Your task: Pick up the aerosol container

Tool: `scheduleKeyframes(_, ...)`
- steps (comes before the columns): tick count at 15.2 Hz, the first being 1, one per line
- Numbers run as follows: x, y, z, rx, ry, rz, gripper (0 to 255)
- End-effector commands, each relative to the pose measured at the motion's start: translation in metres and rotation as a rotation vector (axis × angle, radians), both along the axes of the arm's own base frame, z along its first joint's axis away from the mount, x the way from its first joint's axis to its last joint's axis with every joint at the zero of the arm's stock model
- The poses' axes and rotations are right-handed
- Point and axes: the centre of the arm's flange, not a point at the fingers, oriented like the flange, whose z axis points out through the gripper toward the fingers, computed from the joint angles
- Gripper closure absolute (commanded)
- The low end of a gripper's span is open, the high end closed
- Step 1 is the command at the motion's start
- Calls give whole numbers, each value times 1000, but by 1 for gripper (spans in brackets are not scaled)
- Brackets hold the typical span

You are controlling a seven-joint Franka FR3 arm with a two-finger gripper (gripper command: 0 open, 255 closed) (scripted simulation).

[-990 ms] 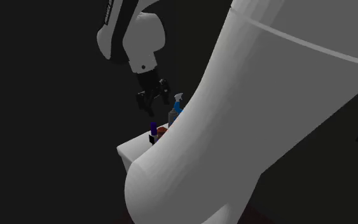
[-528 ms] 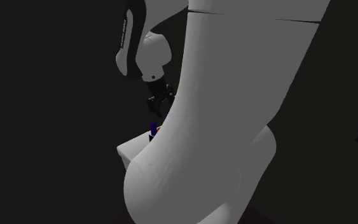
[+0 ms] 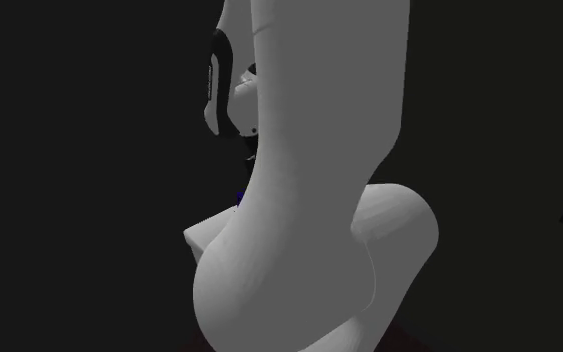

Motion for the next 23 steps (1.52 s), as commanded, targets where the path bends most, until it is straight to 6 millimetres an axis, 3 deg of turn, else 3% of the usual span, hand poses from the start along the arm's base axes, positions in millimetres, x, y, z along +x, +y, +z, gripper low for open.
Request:
scheduleKeyframes(1, 13, -17, -13, -15, -9, 10, 0)
scheduleKeyframes(8, 55, -78, -44, -64, -35, 38, 0)
scheduleKeyframes(17, 55, -78, -84, -64, -35, 38, 0)
scheduleKeyframes(18, 55, -78, -84, -64, -35, 38, 255)
scheduleKeyframes(23, 55, -78, -84, -64, -35, 38, 255)
